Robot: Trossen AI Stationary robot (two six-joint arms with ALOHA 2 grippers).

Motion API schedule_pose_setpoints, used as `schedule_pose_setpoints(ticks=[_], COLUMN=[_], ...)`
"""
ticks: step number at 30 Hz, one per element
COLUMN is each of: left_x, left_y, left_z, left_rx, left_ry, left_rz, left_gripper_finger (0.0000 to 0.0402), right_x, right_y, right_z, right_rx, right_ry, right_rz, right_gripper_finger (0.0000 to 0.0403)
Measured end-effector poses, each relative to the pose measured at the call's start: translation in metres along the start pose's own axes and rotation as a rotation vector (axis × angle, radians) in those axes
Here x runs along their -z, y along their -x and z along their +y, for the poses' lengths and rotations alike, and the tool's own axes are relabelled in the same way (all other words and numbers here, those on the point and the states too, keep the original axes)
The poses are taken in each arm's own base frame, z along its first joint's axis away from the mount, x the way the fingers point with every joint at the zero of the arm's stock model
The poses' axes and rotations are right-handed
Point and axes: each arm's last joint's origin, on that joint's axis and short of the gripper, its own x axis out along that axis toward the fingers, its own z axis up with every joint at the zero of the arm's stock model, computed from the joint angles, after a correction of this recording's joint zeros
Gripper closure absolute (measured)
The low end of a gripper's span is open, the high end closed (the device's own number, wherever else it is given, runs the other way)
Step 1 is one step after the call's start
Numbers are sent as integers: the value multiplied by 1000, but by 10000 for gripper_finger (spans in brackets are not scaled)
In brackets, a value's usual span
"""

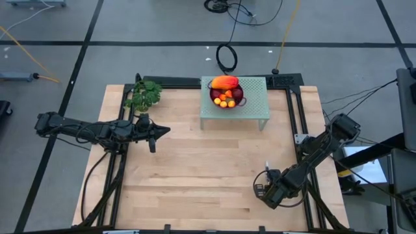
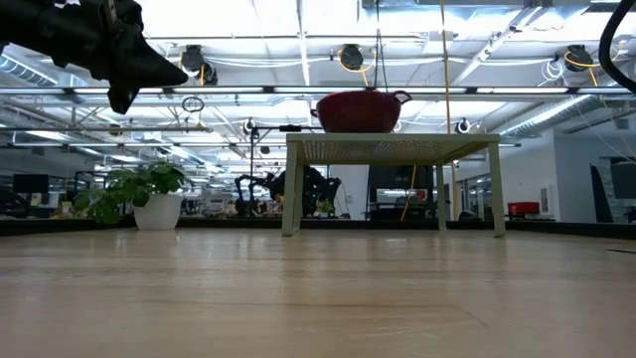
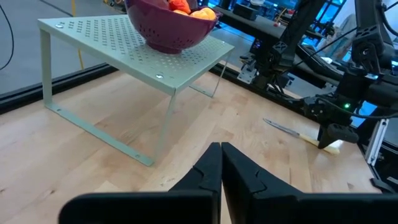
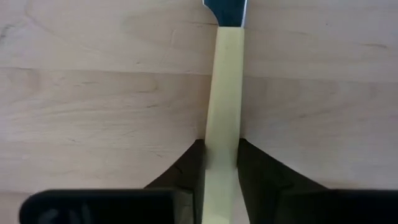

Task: Pick & Place Fruit
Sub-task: Put the knife on the shelf on the right of the strainer bowl

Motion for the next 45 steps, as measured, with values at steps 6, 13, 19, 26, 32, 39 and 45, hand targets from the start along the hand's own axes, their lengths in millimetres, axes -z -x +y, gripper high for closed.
schedule_pose_setpoints(ticks=[6, 13, 19, 26, 32, 39, 45], left_x=[0, 0, 0, 0, 0, 0, 0], left_y=[0, 0, 0, 0, 0, 0, 0], left_z=[0, 0, 0, 0, 0, 0, 0], left_rx=[0, 0, 0, 0, 0, -1, -1], left_ry=[0, 2, 3, 4, 13, 26, 26], left_rz=[0, 0, 0, 0, -1, 2, 2], left_gripper_finger=[383, 399, 388, 396, 390, 386, 399], right_x=[0, 1, 4, 10, 9, 4, -2], right_y=[8, 9, 10, 15, 30, 56, 79], right_z=[-2, -1, 2, 7, 10, 10, 7], right_rx=[-21, -29, -60, -151, -298, -482, -641], right_ry=[25, 45, 83, 254, 347, 367, 363], right_rz=[18, 27, 57, 97, 32, -76, -192], right_gripper_finger=[337, 339, 336, 340, 338, 337, 340])
